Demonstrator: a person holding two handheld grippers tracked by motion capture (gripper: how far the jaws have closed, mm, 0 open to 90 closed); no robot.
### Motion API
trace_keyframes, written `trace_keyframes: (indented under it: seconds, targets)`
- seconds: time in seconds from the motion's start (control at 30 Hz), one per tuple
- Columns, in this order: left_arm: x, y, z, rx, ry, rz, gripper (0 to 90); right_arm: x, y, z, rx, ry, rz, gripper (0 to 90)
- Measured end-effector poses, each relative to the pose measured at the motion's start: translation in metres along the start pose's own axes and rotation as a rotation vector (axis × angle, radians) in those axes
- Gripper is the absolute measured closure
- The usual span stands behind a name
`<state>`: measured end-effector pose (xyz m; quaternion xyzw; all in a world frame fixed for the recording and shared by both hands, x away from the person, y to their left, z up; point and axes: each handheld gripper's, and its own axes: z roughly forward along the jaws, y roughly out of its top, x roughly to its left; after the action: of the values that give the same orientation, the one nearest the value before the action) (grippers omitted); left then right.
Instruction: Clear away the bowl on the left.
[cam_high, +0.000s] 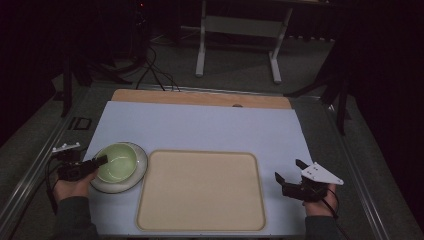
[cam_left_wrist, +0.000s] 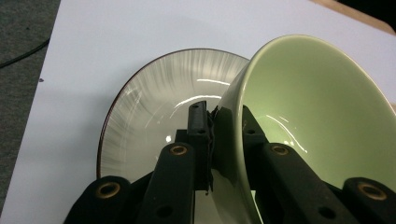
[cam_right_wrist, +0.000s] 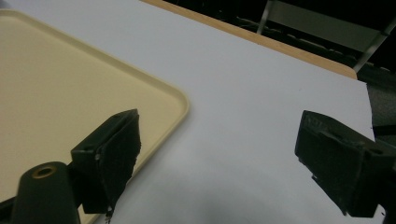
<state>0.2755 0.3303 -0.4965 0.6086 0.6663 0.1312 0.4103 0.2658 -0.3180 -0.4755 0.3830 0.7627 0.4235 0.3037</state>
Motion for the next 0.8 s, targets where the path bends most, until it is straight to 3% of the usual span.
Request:
trace_keyframes:
  seconds: [0.8]
  targets:
    - [-0.006,0.002,-0.011,-0.084,-0.066,-0.017,81.3,-0.001,0.0,-0.001,-0.006,-0.007,-0.004,13.7]
